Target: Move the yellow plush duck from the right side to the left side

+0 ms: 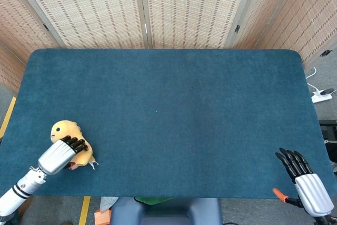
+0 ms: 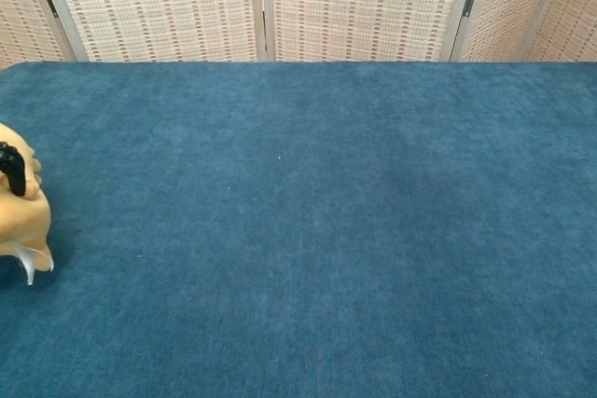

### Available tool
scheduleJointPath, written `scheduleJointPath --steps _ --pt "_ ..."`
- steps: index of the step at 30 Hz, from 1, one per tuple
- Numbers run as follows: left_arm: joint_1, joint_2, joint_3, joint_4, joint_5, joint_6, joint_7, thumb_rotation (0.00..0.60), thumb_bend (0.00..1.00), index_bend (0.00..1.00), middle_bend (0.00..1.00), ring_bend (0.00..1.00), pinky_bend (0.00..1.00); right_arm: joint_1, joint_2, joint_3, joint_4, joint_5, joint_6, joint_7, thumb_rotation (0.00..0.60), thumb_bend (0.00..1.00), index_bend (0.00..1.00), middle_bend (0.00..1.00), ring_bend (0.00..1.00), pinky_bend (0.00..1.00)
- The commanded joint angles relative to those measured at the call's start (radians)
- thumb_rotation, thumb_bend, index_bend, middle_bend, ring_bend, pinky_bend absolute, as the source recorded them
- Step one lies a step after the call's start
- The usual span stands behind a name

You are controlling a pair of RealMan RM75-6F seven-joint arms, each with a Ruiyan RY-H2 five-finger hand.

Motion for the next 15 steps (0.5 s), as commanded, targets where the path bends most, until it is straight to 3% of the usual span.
scheduleJointPath --steps 1,3,9,11,15 --pt "0.036 -0.068 0.047 0.167 -0.013 0.012 -0.136 0.600 0.55 0.71 0.79 0.66 0.98 0.000 -0.001 0.003 -0.026 -0.005 -0.012 -0.034 0.600 0.15 0.00 0.00 0.00 0.00" --pt "0.043 -0.085 0.057 0.206 -0.017 0.010 -0.178 0.600 0.50 0.66 0.74 0.62 0.93 0.004 -0.006 0.004 -0.038 -0.006 -0.026 -0.051 0.600 0.15 0.00 0.00 0.00 0.00" --pt "0.045 -0.101 0.057 0.201 -0.043 0.023 -0.308 0.600 0.35 0.14 0.35 0.33 0.59 0.016 -0.015 0.009 -0.053 -0.011 -0.051 -0.069 0.600 0.15 0.00 0.00 0.00 0.00" --pt "0.040 -0.089 0.053 0.160 -0.054 0.022 -0.338 0.600 0.32 0.03 0.22 0.22 0.51 0.017 -0.016 0.009 -0.053 -0.015 -0.052 -0.070 0.600 0.15 0.00 0.00 0.00 0.00" --pt "0.032 -0.048 0.036 0.045 -0.073 0.061 -0.419 0.600 0.27 0.00 0.05 0.06 0.39 0.016 -0.019 0.008 -0.044 -0.021 -0.048 -0.059 0.600 0.16 0.00 0.00 0.00 0.00"
